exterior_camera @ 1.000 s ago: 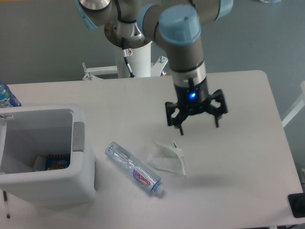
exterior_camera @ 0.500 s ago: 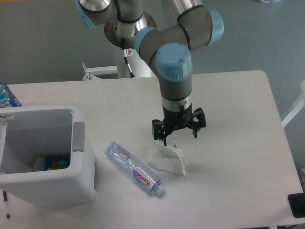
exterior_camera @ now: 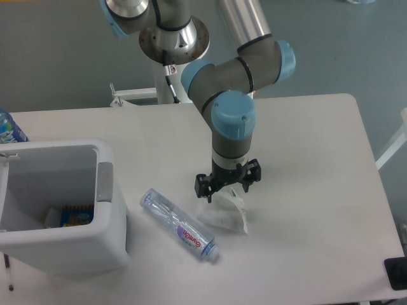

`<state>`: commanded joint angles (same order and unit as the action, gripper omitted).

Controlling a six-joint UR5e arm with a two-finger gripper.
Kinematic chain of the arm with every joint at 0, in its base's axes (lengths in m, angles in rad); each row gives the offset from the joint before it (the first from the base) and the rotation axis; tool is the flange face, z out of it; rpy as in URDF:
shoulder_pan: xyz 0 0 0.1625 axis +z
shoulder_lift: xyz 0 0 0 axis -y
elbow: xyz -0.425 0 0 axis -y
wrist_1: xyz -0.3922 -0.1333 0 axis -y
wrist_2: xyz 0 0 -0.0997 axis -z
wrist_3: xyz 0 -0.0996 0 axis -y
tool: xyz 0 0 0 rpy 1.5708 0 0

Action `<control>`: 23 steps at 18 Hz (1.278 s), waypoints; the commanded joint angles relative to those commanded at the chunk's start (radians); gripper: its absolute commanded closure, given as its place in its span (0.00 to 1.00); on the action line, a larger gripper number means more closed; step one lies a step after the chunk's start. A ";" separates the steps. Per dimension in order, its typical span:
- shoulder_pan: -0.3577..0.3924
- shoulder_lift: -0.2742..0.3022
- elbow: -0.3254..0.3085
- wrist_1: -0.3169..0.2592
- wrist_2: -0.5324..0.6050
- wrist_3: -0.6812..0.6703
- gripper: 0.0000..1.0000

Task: Place the trash in the trash can
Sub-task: 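Close the gripper on the white tissue and lift it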

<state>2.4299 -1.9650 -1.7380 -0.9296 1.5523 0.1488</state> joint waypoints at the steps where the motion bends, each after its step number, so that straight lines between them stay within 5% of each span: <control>1: -0.008 -0.005 -0.002 0.000 0.011 -0.003 0.00; 9: -0.023 -0.038 -0.014 0.009 0.071 -0.043 0.03; 17: -0.026 -0.046 -0.023 0.011 0.126 -0.043 0.74; 19: -0.026 -0.048 -0.023 0.011 0.156 -0.044 0.99; 23: -0.026 -0.051 -0.017 0.009 0.181 -0.043 1.00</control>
<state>2.4037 -2.0157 -1.7549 -0.9204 1.7333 0.1058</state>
